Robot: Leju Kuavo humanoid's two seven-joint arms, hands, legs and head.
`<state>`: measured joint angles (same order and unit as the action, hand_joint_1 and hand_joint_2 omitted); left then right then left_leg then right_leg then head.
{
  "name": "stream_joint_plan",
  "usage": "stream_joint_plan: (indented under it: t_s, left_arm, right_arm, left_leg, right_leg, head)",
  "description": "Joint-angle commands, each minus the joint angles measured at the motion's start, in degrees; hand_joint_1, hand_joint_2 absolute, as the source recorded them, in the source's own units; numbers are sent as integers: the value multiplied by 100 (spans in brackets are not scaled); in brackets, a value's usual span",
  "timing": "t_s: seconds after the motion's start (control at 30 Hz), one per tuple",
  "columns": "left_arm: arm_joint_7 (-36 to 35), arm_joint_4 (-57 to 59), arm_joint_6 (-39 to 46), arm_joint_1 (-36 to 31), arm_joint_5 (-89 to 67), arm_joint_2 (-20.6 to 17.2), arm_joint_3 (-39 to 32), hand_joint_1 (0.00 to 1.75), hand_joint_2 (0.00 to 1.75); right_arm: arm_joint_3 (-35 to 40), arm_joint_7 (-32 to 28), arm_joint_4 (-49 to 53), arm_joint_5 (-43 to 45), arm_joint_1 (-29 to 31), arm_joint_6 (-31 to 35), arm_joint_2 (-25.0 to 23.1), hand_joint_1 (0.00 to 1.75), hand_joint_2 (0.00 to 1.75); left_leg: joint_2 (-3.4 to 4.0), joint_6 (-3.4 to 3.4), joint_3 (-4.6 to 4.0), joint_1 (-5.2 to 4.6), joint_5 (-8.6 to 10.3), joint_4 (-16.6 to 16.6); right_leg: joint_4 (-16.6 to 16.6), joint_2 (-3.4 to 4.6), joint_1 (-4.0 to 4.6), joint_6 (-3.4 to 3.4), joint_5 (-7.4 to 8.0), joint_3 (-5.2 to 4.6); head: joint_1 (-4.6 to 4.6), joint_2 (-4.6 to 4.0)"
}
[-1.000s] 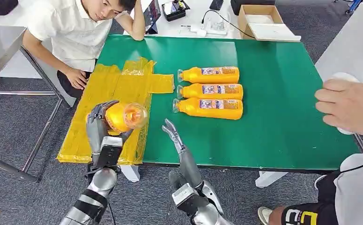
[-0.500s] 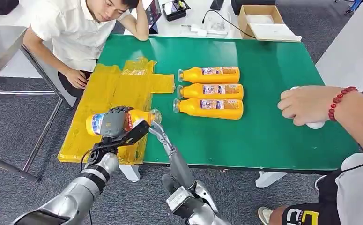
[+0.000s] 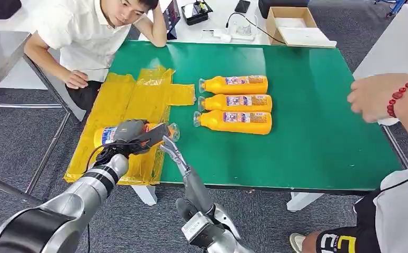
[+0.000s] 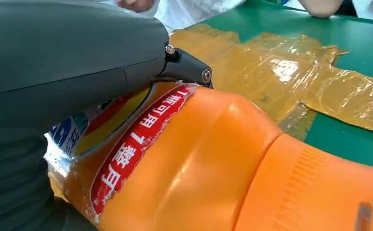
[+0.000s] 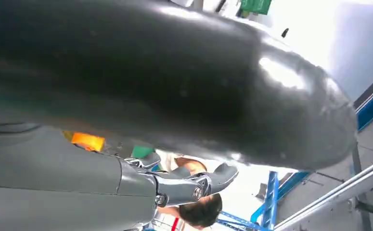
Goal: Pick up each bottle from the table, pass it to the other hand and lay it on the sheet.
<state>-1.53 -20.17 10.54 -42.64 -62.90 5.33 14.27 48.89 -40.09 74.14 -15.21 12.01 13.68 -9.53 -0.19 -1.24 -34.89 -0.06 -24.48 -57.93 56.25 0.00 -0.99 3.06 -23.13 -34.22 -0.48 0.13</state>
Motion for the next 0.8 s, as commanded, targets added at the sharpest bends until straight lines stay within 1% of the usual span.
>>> stream_joint_plan:
  t_s: [0.03,0.07,0.13,0.17,0.2,0.23,0.3,0.33,0.37,0.4,0.47,0.57,0.63,0.77,0.8]
  left_arm:
    - [-87,559,-125,-106,-19,-137,146,164,175]
    - [-160,570,-204,-112,-55,-156,166,150,175]
    - [-177,596,-467,-108,-74,-162,183,80,175]
    - [-173,601,-710,-112,-93,-168,210,31,175]
    - [-150,587,-813,-112,-149,-165,268,7,175]
    - [1,527,-933,-92,-111,-119,249,0,175]
    - [382,467,-1221,-81,233,-18,-9,0,175]
    - [698,412,-1383,-81,425,31,-123,0,175]
    - [879,361,-1448,-88,526,71,-170,0,175]
    - [1125,294,-1516,-87,673,118,-236,0,0]
    - [1635,194,-2013,-93,1192,188,-502,0,0]
    - [2071,107,-2623,-71,1689,161,-680,0,0]
    - [2192,44,-2758,-45,1790,129,-645,0,0]
    - [2408,-61,-2970,15,2043,129,-585,0,0]
    - [2444,-78,-2993,27,2095,136,-585,0,0]
  right_arm:
    - [155,9,-156,39,188,-32,129,0,0]
    - [161,9,-151,58,181,-42,134,0,0]
    - [162,9,-167,60,174,-38,144,0,0]
    - [159,9,-196,59,174,-30,147,0,0]
    - [149,9,-222,67,177,-37,141,0,0]
    - [143,9,-231,79,170,-37,149,0,0]
    - [120,9,-314,106,166,-83,120,0,0]
    - [125,9,-323,151,161,-125,106,0,0]
    - [144,9,-327,163,161,-122,100,0,0]
    - [166,9,-351,154,169,-88,95,0,0]
    - [247,9,-336,224,191,-81,111,0,0]
    - [330,9,-369,286,223,16,130,0,0]
    - [363,9,-399,285,234,99,152,0,0]
    - [398,9,-459,327,248,232,195,0,0]
    - [406,9,-473,324,253,252,203,0,0]
  left_leg:
    - [14,5,18,3,-6,5]
    - [11,4,12,0,-3,5]
    - [20,10,28,7,-11,4]
    - [20,8,27,6,-9,7]
    - [16,6,22,3,-6,7]
    - [11,5,17,2,-4,7]
    - [9,5,18,4,-5,6]
    - [6,4,13,2,-3,5]
    - [3,7,23,7,-7,5]
    - [-6,5,17,2,-2,6]
    - [-9,2,11,1,0,4]
    - [-6,2,8,2,-1,3]
    - [4,6,20,6,-8,2]
    - [-6,3,5,-1,-1,4]
    - [-3,7,13,3,-5,3]
  right_leg:
    - [-4,12,4,-10,-2,14]
    - [-3,10,1,-7,0,8]
    - [-5,17,8,-16,-5,23]
    - [-8,17,7,-14,-2,22]
    - [-7,14,4,-10,-1,17]
    - [-5,10,3,-8,-1,14]
    - [-6,7,4,-9,-2,15]
    - [-4,4,3,-7,-2,9]
    - [-7,1,8,-12,-6,21]
    - [-6,-7,2,-10,-7,19]
    - [-4,-5,1,-7,-4,14]
    - [-5,3,2,-7,-2,13]
    - [-6,11,6,-15,-5,25]
    - [-4,1,0,-8,-3,10]
    - [-5,3,5,-13,-6,18]
  head:
    - [0,0]
    - [0,0]
    - [0,0]
    - [0,0]
    - [0,0]
    - [0,0]
    - [0,0]
    - [0,0]
    - [0,0]
    - [2,0]
    - [0,0]
    - [2,0]
    - [2,0]
    - [0,0]
    - [2,0]
